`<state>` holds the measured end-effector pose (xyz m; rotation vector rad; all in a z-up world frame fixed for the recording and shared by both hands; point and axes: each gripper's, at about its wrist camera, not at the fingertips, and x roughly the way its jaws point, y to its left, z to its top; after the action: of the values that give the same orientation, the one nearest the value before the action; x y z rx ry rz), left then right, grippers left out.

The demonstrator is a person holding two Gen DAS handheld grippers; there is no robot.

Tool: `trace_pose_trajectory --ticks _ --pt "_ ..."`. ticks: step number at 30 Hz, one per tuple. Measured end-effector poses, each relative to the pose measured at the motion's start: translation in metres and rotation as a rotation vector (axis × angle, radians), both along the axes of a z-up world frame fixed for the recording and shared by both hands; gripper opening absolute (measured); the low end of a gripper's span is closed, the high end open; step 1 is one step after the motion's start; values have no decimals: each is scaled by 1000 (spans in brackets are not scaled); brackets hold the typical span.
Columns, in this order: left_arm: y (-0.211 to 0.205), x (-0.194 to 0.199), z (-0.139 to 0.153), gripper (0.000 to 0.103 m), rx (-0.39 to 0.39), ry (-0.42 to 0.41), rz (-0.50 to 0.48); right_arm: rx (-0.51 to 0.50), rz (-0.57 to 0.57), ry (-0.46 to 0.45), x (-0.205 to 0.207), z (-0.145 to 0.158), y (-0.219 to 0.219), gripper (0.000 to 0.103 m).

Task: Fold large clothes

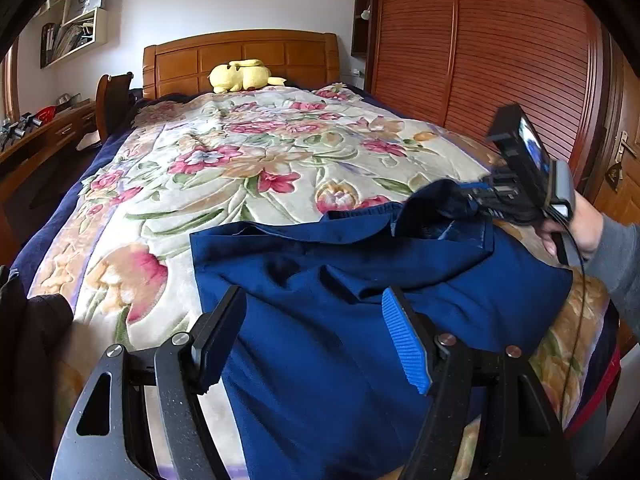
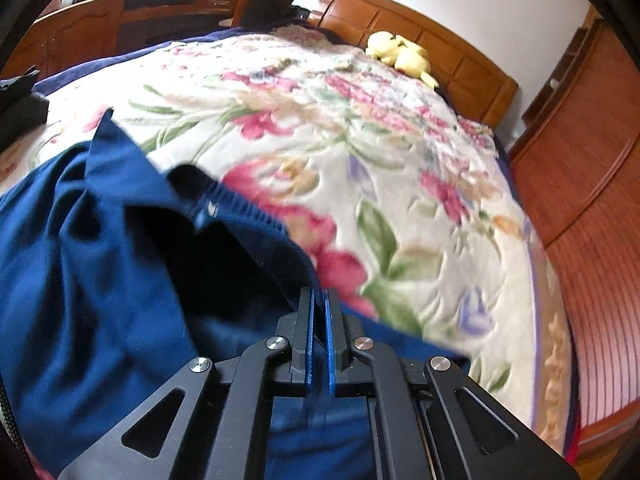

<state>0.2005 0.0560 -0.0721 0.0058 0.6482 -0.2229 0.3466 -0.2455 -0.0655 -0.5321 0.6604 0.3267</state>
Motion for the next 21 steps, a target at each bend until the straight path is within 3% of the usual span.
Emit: trace_pose_trajectory --ticks 8,11,15,21 --pt "4 3 -1 71 -2 4 8 19 -34 -52 33 8 32 5" --pt "5 4 -1 71 -3 3 9 74 -70 -32 45 8 32 17" --pt "7 6 -1 71 -12 8 16 143 -51 -40 45 9 33 44" --pt "9 6 -1 71 -16 7 21 198 63 36 32 -3 45 46"
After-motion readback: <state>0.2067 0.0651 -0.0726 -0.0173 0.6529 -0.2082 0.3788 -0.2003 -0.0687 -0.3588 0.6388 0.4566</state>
